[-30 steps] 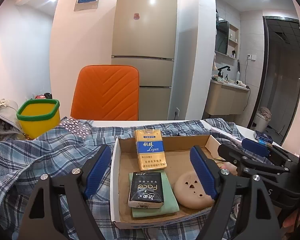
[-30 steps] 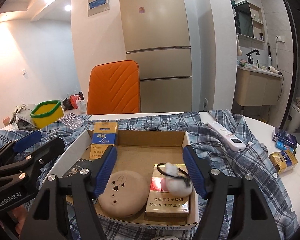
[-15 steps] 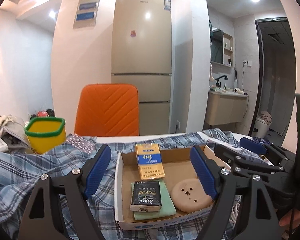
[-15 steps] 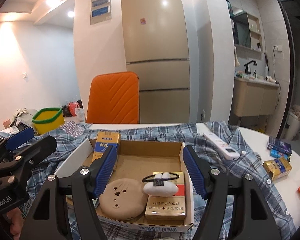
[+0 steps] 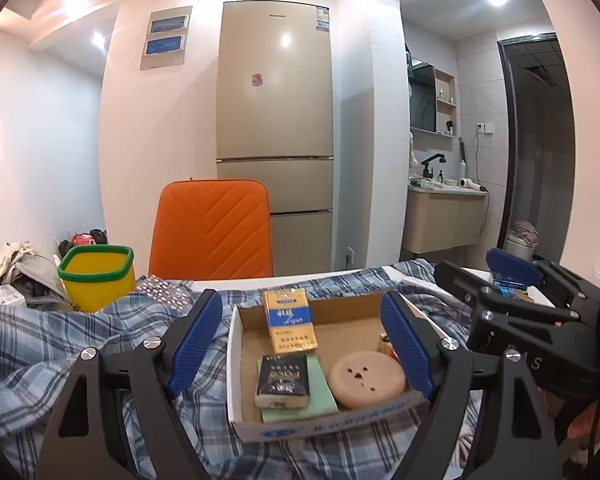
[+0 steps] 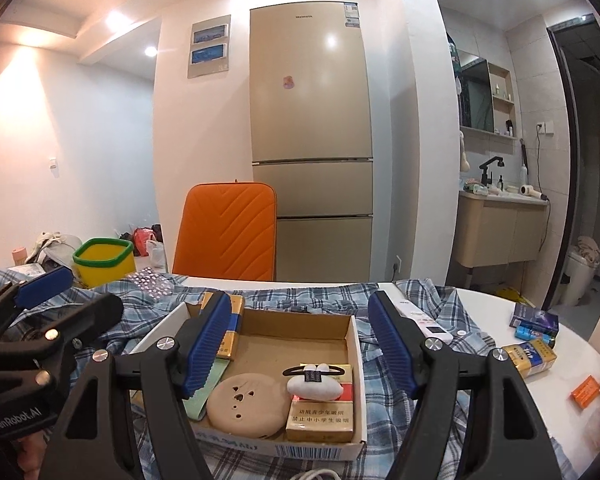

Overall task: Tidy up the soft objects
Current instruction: 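Withdraw both open grippers from the box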

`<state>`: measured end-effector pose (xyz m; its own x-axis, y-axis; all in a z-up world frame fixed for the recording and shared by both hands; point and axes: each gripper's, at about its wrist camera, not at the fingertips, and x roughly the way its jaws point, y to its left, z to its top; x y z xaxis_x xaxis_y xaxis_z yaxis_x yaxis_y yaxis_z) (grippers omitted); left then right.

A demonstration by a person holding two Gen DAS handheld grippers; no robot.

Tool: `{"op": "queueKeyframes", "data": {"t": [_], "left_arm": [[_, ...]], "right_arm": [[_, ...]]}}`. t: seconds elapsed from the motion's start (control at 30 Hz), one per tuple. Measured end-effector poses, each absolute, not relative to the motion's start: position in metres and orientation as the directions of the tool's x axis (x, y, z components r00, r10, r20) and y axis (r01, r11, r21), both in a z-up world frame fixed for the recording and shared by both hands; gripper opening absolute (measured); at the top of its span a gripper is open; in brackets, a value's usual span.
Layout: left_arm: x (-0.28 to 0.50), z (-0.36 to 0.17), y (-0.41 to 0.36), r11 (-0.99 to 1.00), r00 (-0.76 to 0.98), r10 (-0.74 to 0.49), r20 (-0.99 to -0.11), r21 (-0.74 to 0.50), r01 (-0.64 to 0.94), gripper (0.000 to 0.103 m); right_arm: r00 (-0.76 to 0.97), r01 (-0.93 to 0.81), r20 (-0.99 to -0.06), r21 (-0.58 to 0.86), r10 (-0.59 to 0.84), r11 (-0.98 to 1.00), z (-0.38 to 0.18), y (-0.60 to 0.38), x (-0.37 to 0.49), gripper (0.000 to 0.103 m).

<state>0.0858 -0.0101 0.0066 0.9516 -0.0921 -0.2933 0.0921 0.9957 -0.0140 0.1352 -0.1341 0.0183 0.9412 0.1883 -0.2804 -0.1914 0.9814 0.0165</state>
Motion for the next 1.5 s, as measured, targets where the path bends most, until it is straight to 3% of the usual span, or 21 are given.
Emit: {"op": "queueKeyframes", "data": {"t": [0.43, 0.87, 1.0, 1.13, 1.5], "left_arm": [[0.038, 0.009, -0.018, 0.994, 0.946, -0.106, -0.307, -0.004, 0.11, 0.08], [0.01, 0.008, -0.011, 0.985, 0.941, -0.173, -0.291, -0.072, 0.159, 0.081], [0.003, 0.01, -0.01, 0.981, 0.939, -0.187, -0.288, -0.096, 0.166, 0.081], [-0.007, 0.017, -0.017, 0.981, 0.946, -0.191, -0.261, -0.085, 0.175, 0.082], [-0.012, 0.019, -0.039, 0.975, 0.949, -0.218, -0.229, -0.083, 0.204, 0.084]], "right_arm": [[0.936, -0.186, -0.292, 0.062, 0.196, 0.981, 0.024, -0.158, 0.088, 0.074], [0.938, -0.187, -0.288, 0.05, 0.193, 0.981, 0.018, -0.168, 0.046, 0.075], [0.947, -0.177, -0.26, 0.06, 0.187, 0.982, 0.021, -0.172, 0.038, 0.075], [0.958, -0.172, -0.222, 0.062, 0.182, 0.983, 0.024, -0.177, 0.028, 0.084], [0.969, -0.173, -0.174, 0.041, 0.177, 0.984, 0.029, -0.187, 0.011, 0.086]]}}
